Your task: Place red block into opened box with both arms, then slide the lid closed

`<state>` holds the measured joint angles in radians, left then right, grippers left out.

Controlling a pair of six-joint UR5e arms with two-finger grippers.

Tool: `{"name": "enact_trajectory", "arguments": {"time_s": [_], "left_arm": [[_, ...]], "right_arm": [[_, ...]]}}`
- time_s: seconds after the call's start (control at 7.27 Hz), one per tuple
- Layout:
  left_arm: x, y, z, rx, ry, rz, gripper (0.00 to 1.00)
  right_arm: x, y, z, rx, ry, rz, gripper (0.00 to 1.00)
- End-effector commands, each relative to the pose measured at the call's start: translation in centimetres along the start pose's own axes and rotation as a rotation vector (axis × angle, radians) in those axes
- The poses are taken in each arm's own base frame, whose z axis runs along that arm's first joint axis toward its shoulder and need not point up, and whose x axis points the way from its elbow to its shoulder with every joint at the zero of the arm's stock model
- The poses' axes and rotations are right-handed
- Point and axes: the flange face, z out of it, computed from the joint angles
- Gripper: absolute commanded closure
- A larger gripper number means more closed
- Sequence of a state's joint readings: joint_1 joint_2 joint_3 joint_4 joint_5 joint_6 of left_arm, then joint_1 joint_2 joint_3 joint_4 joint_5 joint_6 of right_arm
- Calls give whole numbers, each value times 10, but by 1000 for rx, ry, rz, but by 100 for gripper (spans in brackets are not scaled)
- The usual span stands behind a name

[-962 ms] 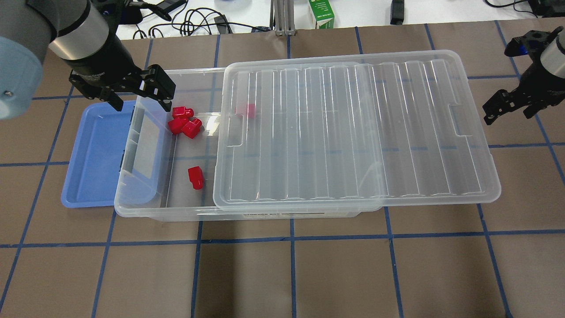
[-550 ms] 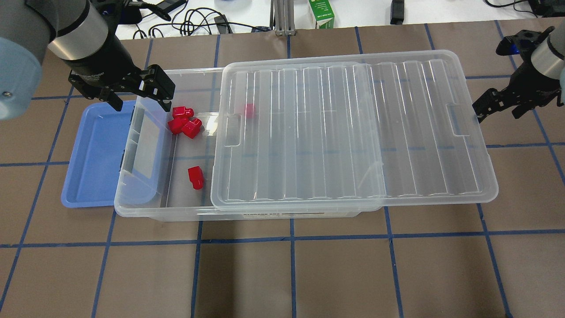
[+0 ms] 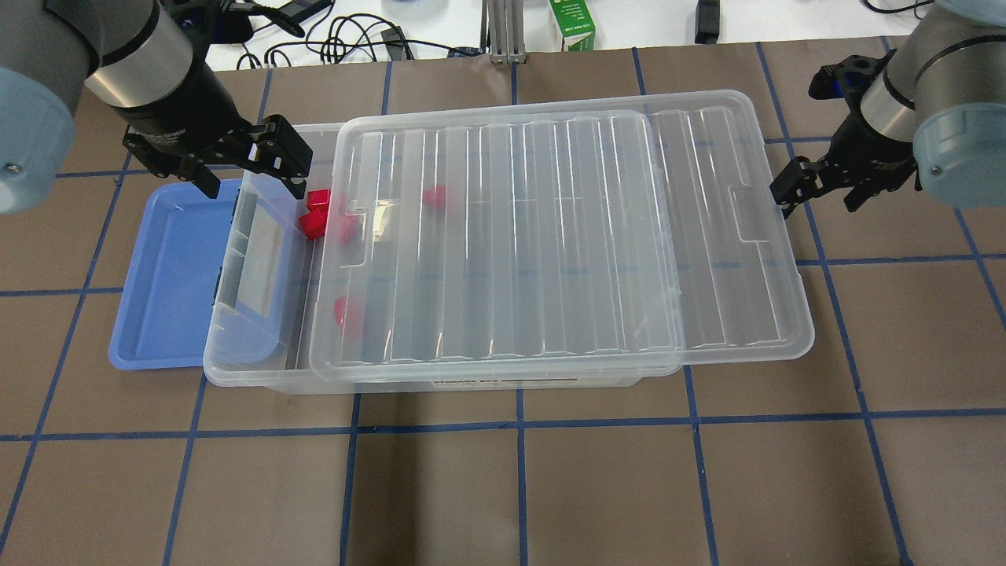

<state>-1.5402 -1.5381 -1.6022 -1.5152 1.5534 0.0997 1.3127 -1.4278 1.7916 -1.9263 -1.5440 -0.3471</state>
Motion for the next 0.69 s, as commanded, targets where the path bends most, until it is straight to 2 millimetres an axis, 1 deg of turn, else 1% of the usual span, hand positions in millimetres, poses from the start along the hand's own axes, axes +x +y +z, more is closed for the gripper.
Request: {"name": "enact_trajectory", "arguments": {"time_s": [0.0, 0.14, 0.28, 0.41, 0.55], "left_arm": [[-1, 0, -1, 2, -5, 0, 0], [0, 0, 1, -1, -10, -3, 0], [0, 0, -2, 2, -11, -3, 0], [0, 0, -3, 0, -13, -3, 0], [0, 0, -4, 2, -13, -5, 0]], "right_arm": [[-59, -4, 1, 7, -2, 53, 0], [-82, -3, 2, 5, -2, 79, 0], [-95, -4, 2, 7, 0, 84, 0], [-93, -7, 1, 8, 3, 81, 0], [-90, -11, -8, 28, 10, 73, 0]]}}
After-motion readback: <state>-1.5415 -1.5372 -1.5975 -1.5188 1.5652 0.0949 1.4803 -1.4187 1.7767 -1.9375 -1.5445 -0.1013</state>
